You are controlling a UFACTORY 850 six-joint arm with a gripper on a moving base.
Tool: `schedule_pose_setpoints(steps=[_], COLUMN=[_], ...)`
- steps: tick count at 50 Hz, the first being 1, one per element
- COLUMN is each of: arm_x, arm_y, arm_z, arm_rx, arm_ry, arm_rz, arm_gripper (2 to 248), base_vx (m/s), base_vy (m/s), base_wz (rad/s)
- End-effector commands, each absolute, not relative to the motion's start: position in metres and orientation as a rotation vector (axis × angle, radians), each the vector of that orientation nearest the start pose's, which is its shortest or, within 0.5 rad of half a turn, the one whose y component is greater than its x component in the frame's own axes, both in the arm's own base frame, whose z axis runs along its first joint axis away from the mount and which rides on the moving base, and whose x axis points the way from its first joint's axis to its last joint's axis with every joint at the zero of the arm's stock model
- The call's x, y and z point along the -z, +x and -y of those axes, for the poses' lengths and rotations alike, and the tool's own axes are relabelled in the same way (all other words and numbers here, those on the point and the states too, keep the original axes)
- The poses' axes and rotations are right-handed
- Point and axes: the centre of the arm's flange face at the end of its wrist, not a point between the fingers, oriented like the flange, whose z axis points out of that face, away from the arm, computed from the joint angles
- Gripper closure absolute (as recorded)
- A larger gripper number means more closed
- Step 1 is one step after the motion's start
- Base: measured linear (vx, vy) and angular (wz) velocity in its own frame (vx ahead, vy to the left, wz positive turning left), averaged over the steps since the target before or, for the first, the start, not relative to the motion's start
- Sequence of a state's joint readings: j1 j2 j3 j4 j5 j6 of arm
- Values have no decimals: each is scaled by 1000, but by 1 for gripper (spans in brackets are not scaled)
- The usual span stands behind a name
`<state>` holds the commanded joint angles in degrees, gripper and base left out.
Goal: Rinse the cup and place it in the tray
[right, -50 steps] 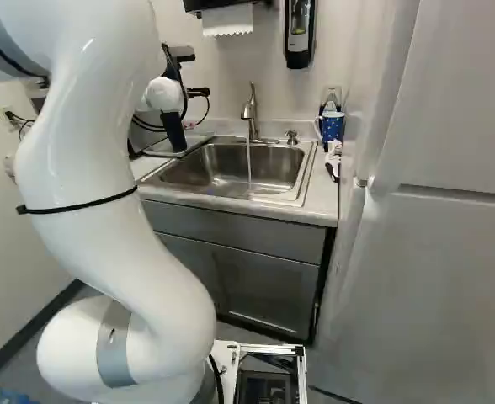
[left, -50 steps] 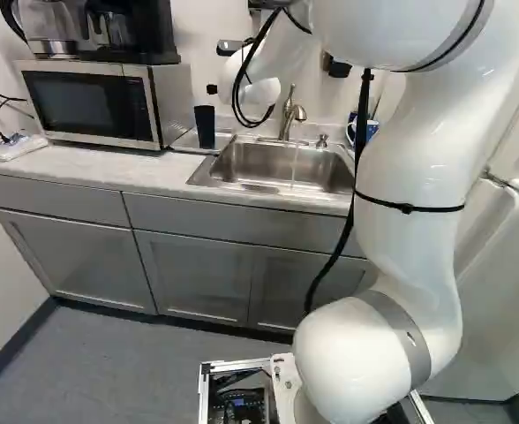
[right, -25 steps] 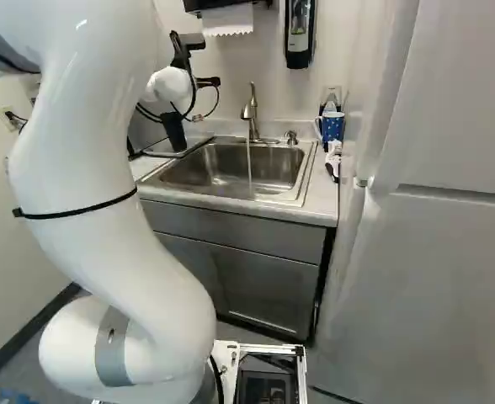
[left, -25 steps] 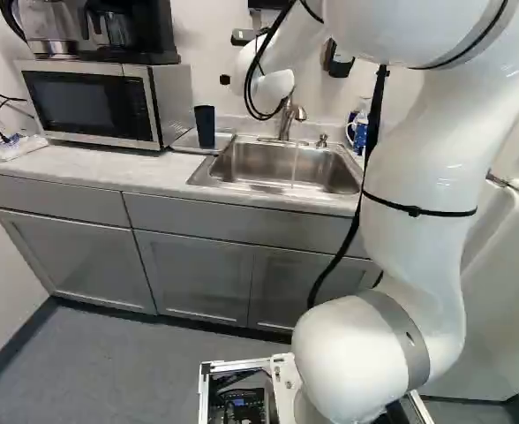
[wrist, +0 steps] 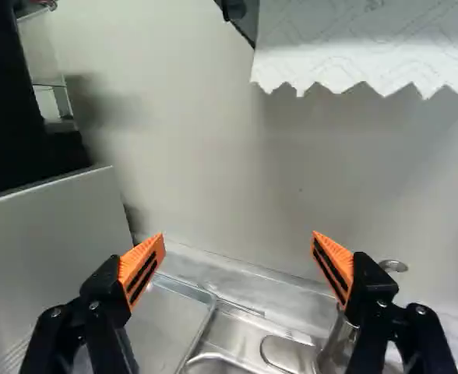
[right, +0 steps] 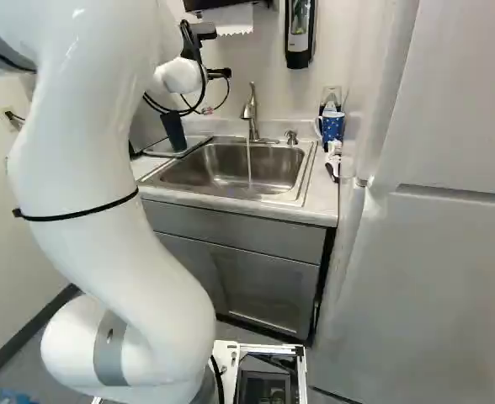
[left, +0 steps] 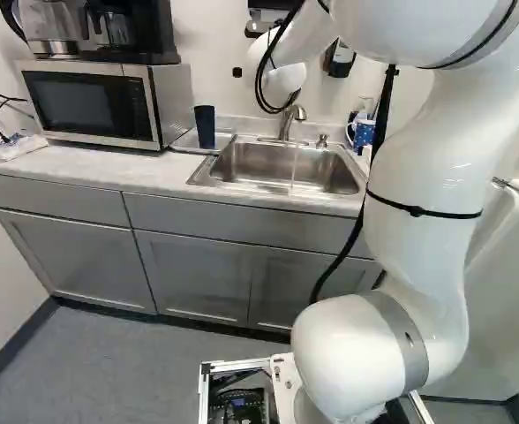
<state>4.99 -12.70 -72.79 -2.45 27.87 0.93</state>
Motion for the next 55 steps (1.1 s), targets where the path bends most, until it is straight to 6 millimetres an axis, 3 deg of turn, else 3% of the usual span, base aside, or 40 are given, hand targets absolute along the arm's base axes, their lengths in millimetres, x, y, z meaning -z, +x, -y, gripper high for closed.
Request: schedule_pose_setpoints(steps=[27,55], arm_x=[-665,-659], arm_y=[628,666], arm_z=[-14,21], arm_rx=[2180,2192], arm_ry=[-2243,-2286], arm_rz=[68,7], arm_gripper=[3,3], base_vx=[0,0], base_vy=[0,0], base_wz=[0,0])
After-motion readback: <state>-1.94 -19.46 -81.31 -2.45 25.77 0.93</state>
